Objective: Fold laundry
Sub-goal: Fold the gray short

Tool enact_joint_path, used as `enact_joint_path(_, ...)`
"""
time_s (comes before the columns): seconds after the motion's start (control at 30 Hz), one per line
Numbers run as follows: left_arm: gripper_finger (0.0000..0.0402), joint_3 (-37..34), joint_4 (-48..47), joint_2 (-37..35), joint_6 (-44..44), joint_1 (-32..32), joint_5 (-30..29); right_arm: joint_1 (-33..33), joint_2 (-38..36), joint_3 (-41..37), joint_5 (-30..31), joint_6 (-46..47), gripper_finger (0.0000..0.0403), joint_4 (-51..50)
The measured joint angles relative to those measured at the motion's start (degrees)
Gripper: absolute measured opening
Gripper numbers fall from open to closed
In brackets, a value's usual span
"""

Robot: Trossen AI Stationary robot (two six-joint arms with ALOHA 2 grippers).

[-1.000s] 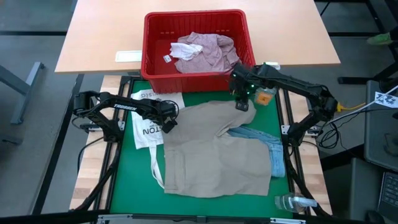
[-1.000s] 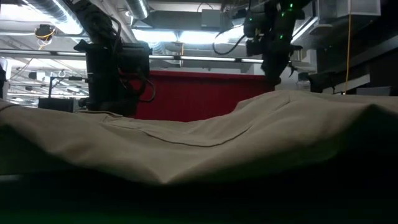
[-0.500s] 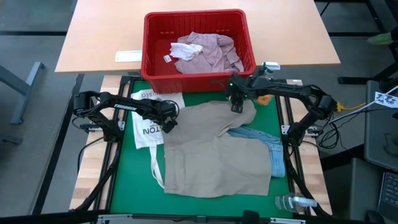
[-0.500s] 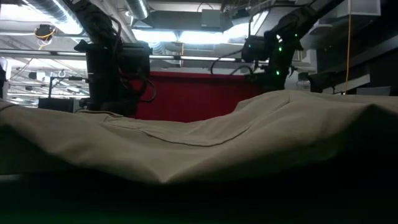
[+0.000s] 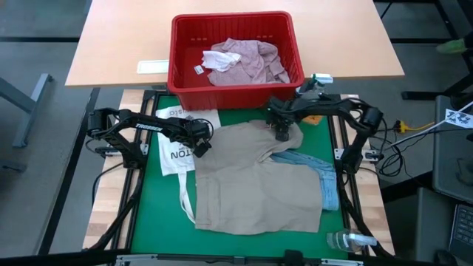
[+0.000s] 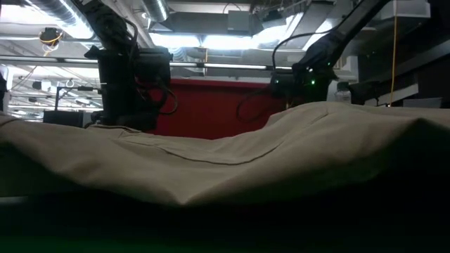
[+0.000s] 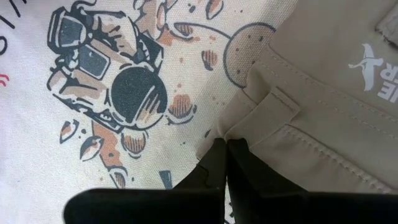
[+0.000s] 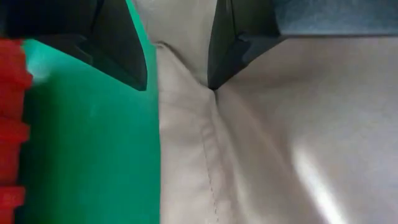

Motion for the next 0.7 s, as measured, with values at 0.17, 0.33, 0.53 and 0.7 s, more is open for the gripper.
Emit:
enact_joint_path(0.17, 0.0, 0.0, 0.0, 0.0, 0.0, 0.0, 0.0, 0.0, 2.1, 0.3, 0.1, -2.5, 0.0172, 0.6)
enact_joint_path(0.33, 0.0, 0.0, 0.0, 0.0, 0.0, 0.0, 0.0, 0.0, 2.4, 0.2, 0.0, -2.5, 0.0172, 0.6)
enact_joint_path(0.53, 0.0, 0.0, 0.0, 0.0, -0.1, 0.0, 0.0, 0.0, 2.5, 0.2, -2.9, -2.5, 0.0159, -0.9)
enact_joint_path(0.7, 0.0, 0.0, -0.1, 0.0, -0.1, 0.0, 0.0, 0.0, 2.6, 0.2, -6.5, -2.5, 0.0095, -2.5)
